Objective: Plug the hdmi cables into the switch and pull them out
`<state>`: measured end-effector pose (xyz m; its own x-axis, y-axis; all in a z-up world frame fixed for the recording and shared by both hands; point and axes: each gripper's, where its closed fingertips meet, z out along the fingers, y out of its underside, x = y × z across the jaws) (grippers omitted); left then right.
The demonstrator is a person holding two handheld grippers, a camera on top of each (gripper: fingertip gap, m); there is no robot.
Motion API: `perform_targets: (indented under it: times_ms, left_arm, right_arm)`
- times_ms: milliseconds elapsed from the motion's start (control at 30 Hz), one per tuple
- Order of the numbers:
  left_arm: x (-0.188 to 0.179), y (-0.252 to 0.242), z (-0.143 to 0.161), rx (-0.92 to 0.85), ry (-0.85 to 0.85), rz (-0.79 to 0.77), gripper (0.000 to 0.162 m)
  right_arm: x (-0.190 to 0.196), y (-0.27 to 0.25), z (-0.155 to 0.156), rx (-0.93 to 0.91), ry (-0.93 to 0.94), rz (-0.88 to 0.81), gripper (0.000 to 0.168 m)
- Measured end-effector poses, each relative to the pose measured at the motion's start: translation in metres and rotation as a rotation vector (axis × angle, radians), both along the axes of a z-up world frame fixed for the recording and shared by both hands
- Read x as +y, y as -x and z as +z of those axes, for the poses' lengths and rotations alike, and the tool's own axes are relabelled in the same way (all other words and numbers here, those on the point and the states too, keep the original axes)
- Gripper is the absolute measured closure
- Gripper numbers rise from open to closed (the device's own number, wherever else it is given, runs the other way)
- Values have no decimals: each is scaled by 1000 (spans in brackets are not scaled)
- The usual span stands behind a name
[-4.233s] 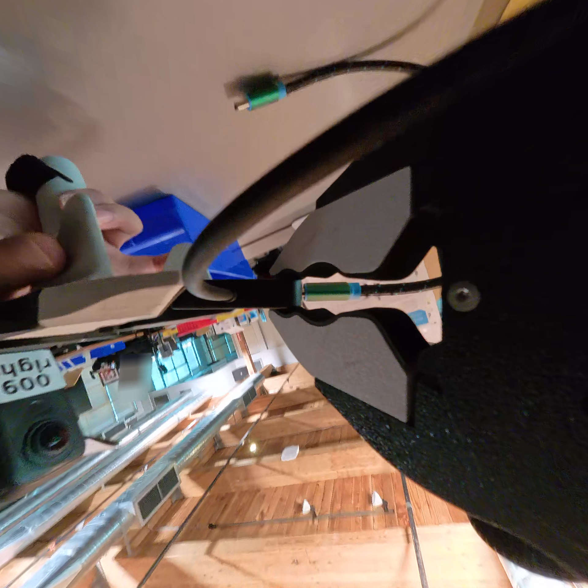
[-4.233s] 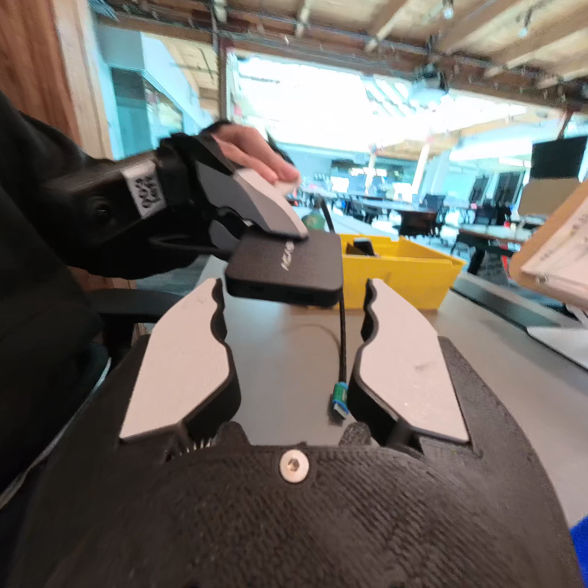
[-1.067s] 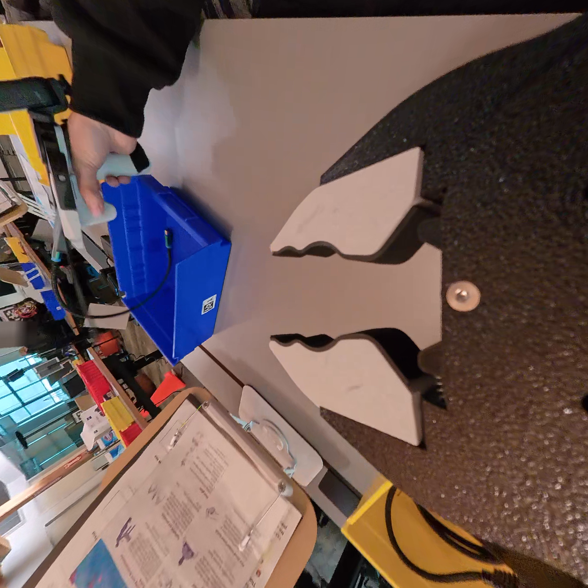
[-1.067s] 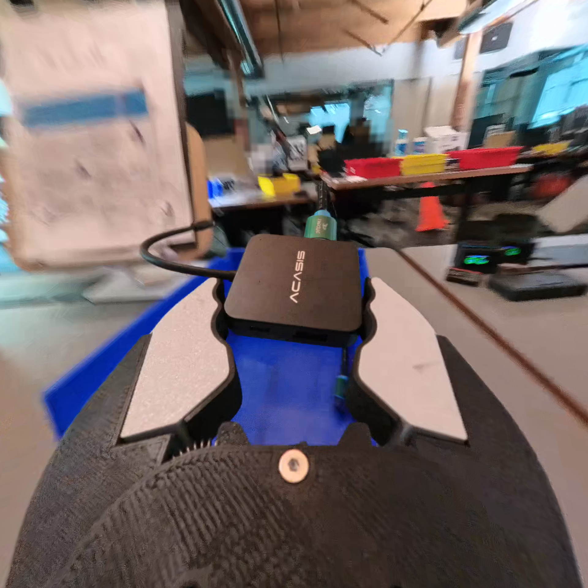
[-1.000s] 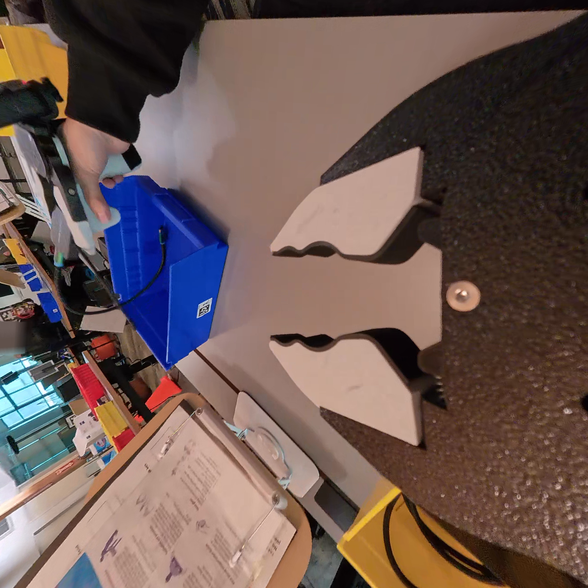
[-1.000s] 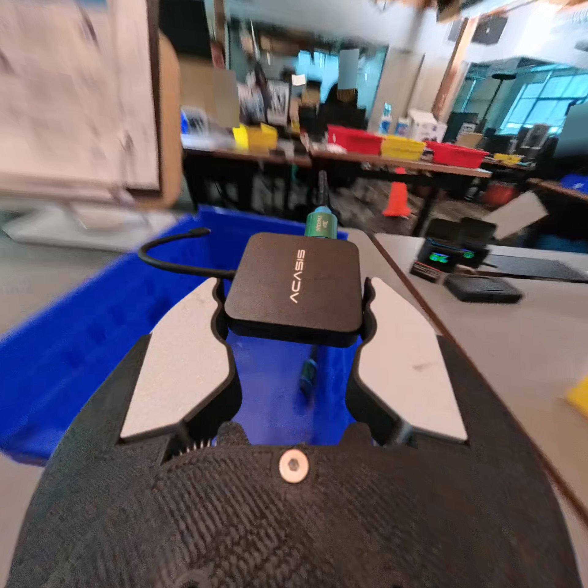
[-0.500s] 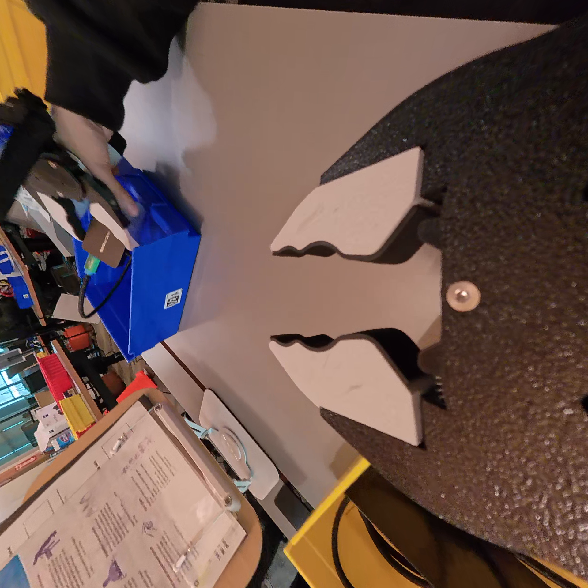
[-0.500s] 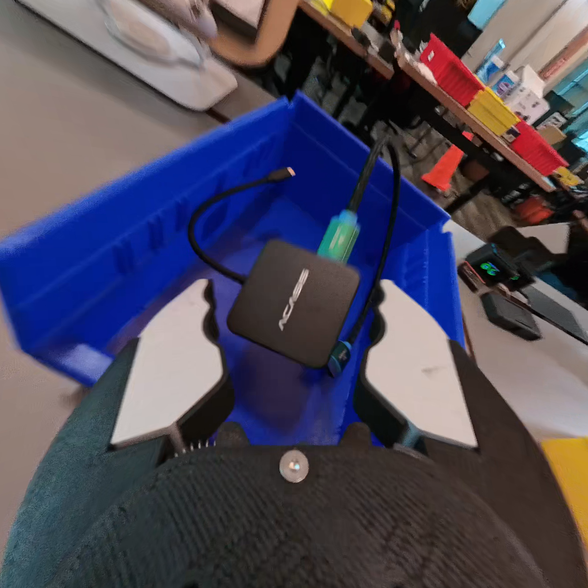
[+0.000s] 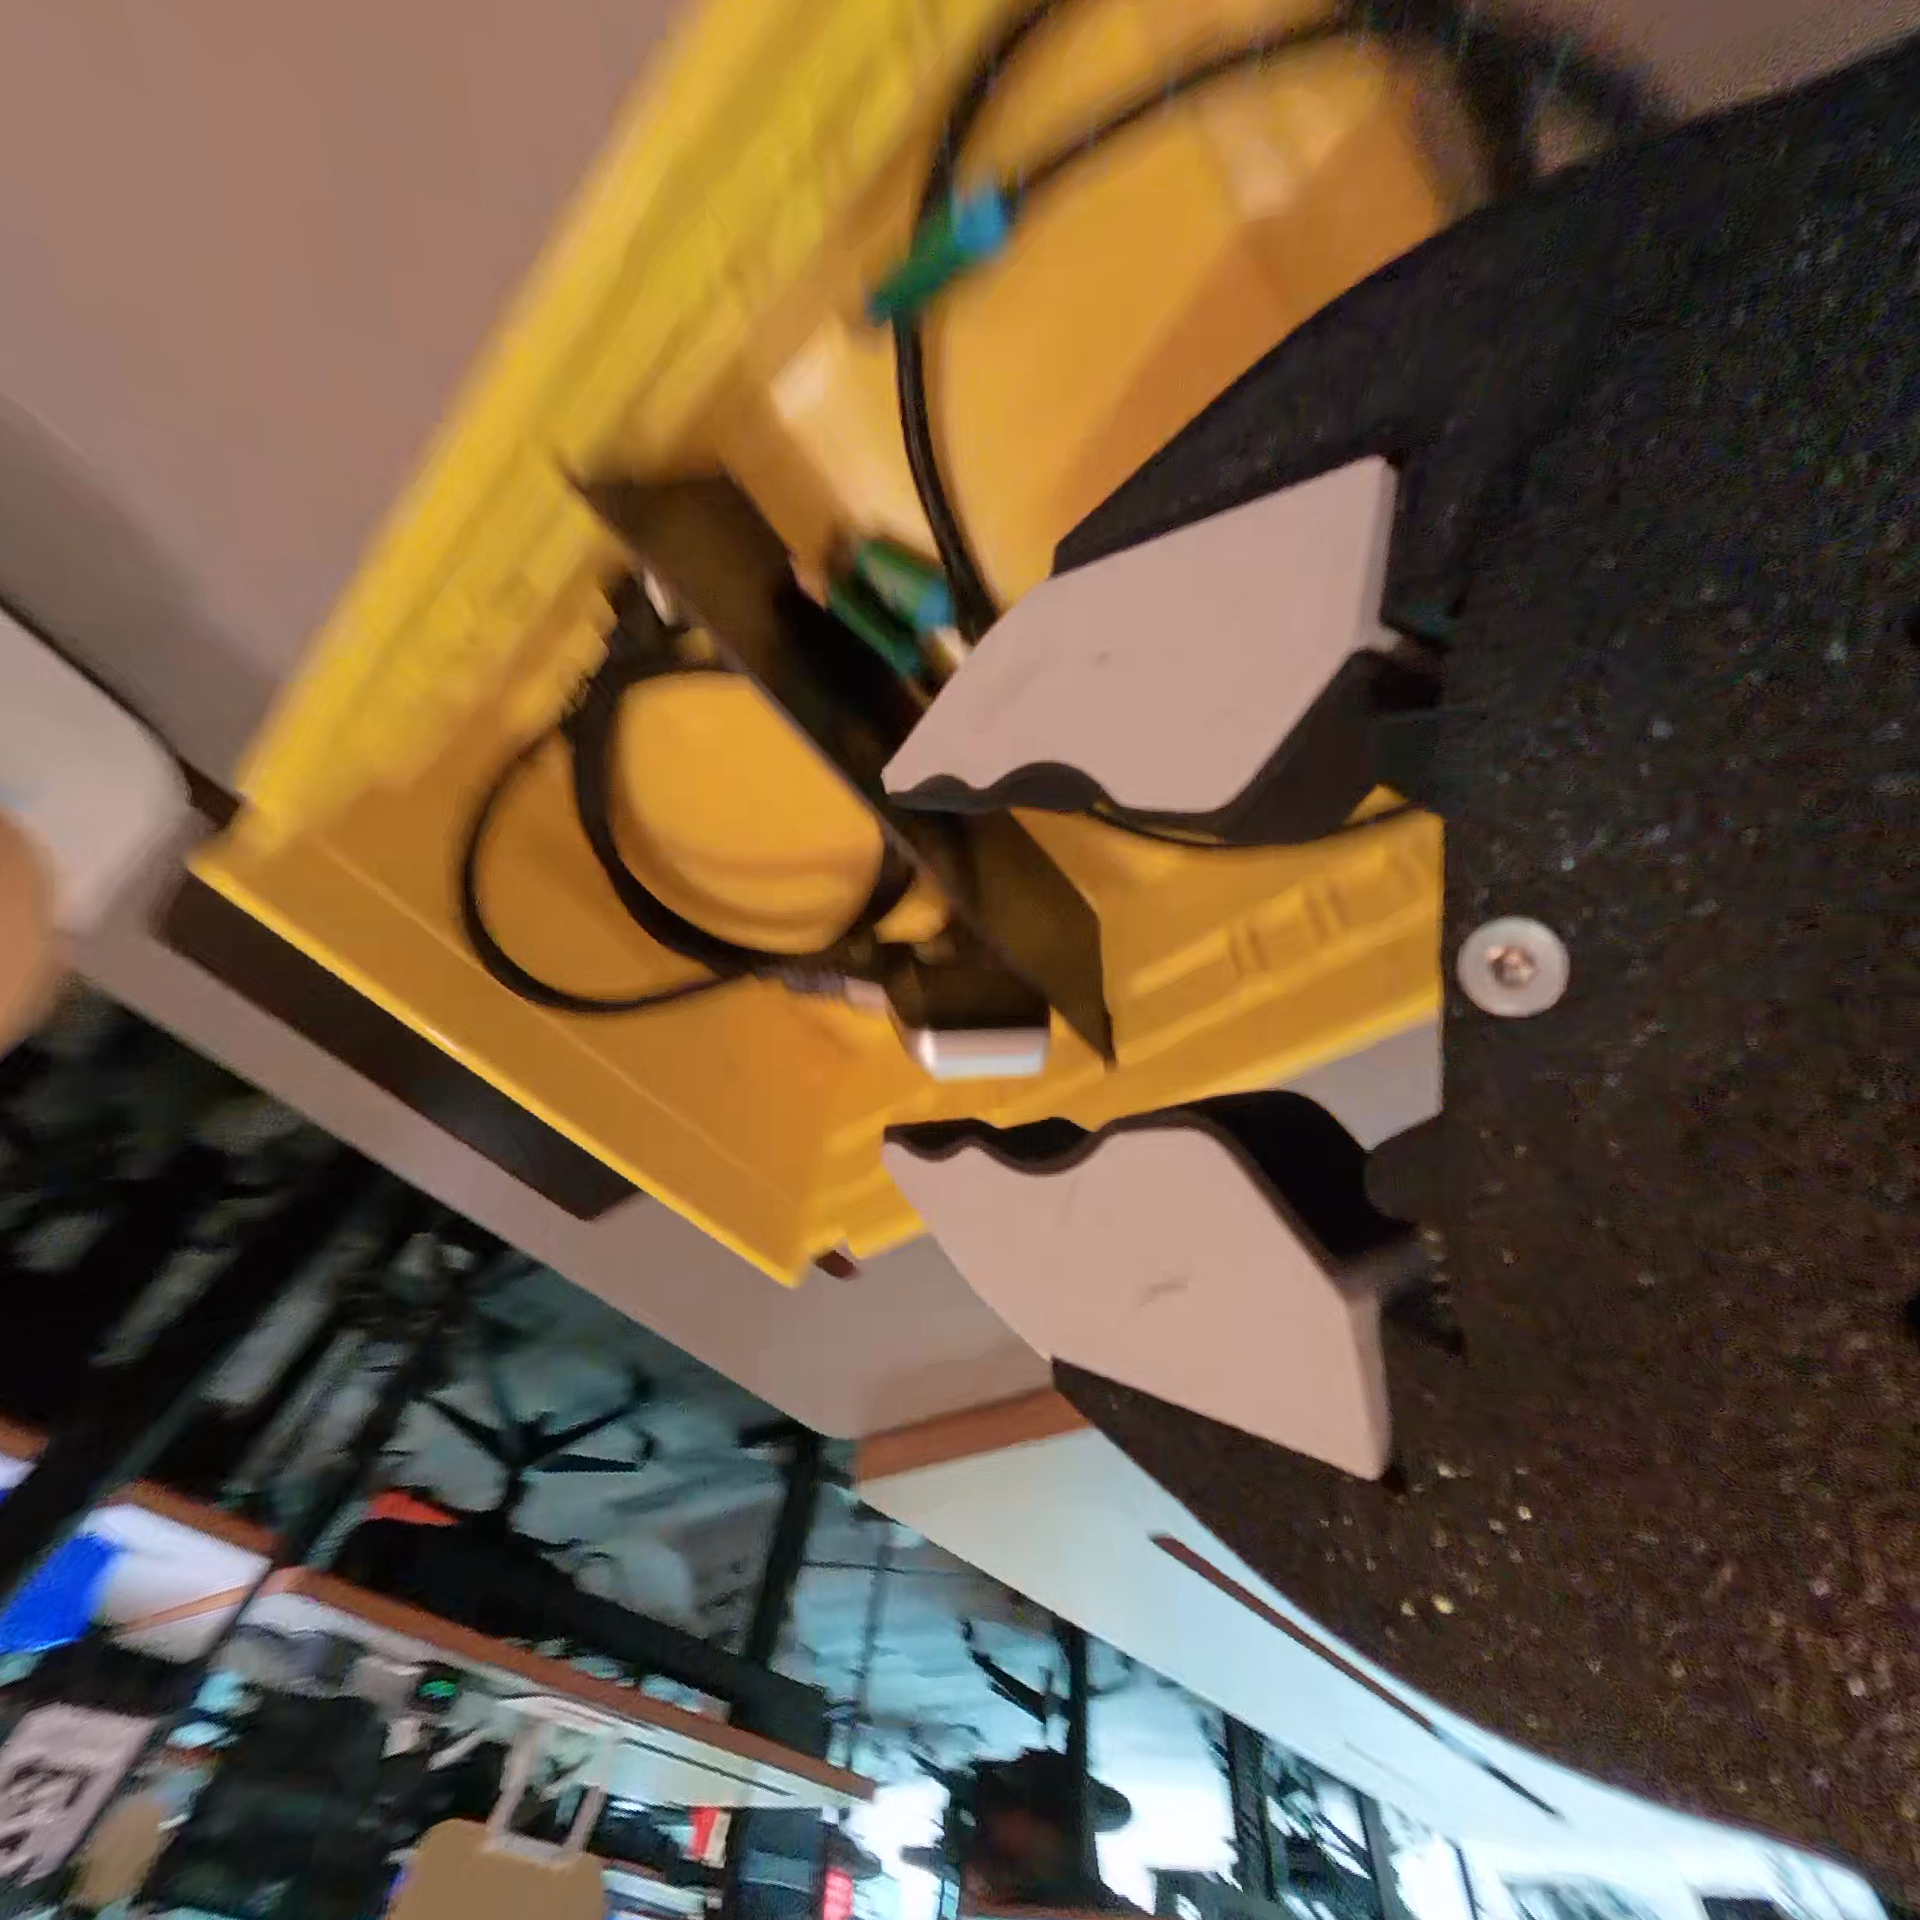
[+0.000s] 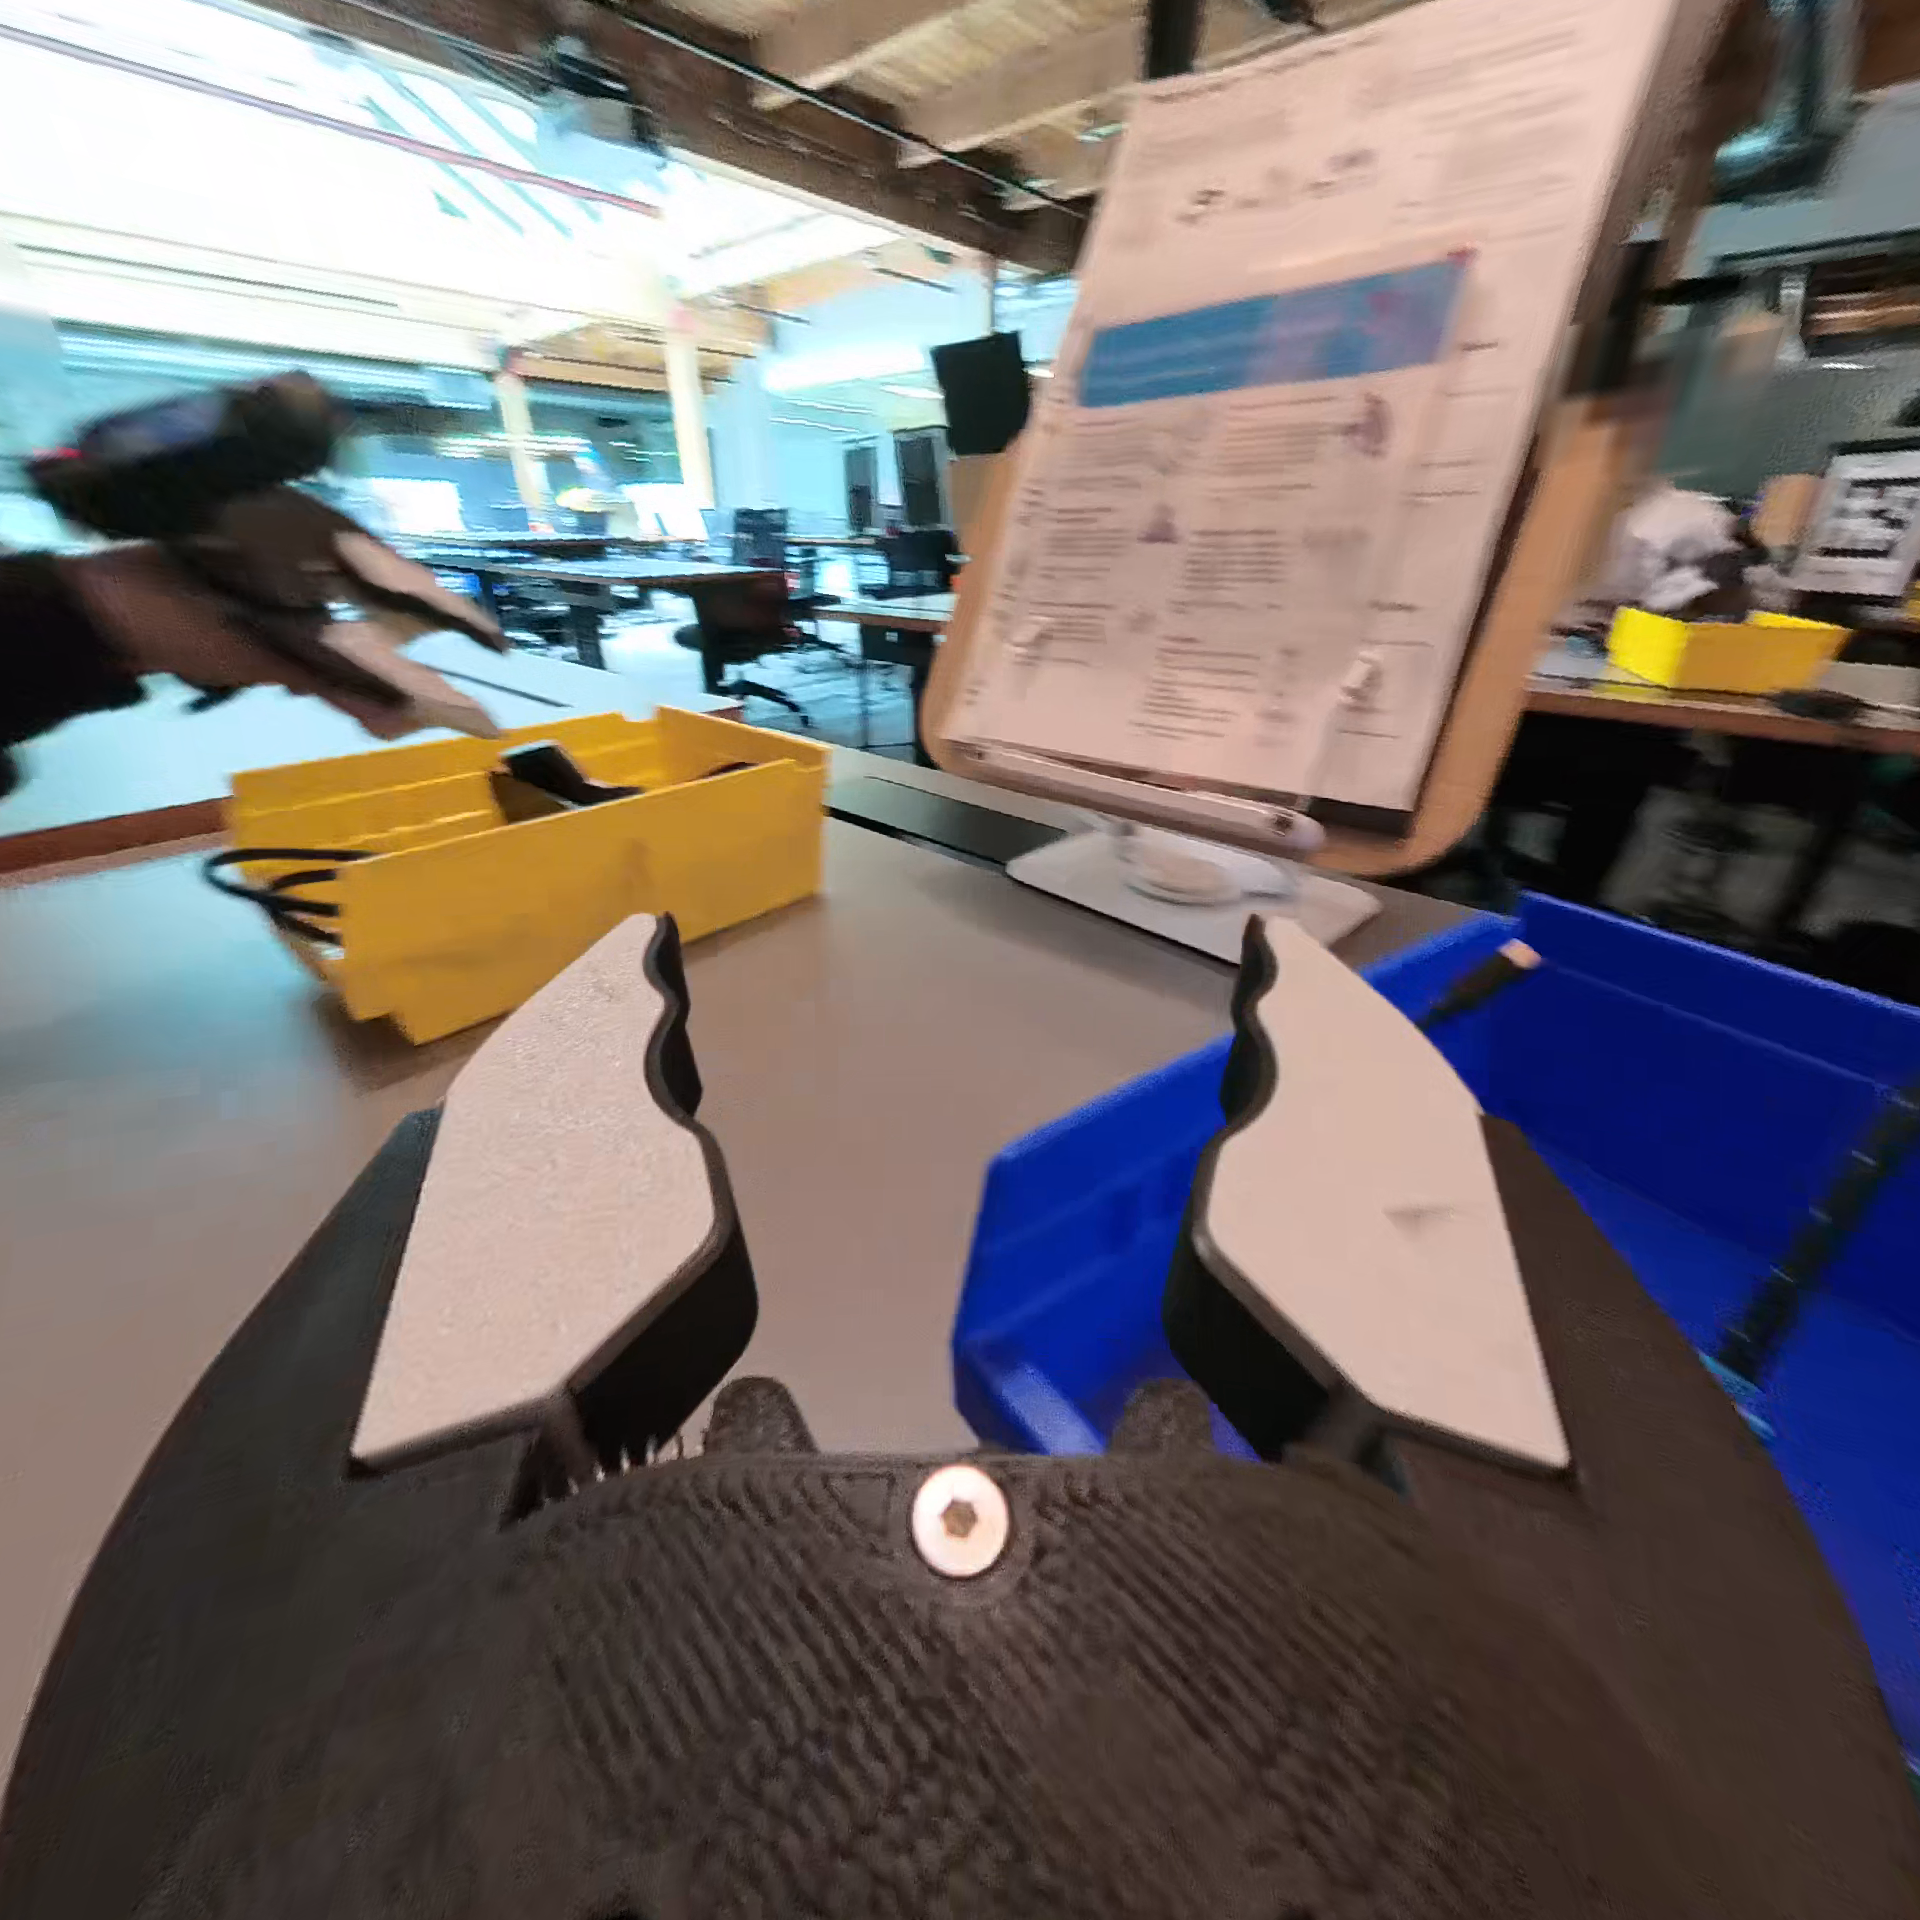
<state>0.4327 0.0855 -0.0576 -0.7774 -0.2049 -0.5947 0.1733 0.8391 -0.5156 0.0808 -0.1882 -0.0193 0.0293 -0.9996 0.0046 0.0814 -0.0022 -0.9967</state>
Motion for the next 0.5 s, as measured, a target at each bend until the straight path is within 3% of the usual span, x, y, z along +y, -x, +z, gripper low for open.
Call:
perform_targets:
  times_ms: [133,233,367,433,500]
  left_arm:
    - [8,-60,-26,124,-164,28,117]
    - [-3,-56,-44,317,-162,-58,123]
    - [3,-52,-69,477,-267,10,121]
    - [1,-56,-73,491,-264,61,141]
    - [2,-55,-72,500,-283,83,142]
  right_arm:
    - [25,0,4,-6,40,122,67]
    - [29,5,7,-24,19,163,69]
    - [26,11,10,-47,-12,180,71]
    - [24,12,10,-53,-25,180,73]
    - [24,12,10,-51,-25,176,74]
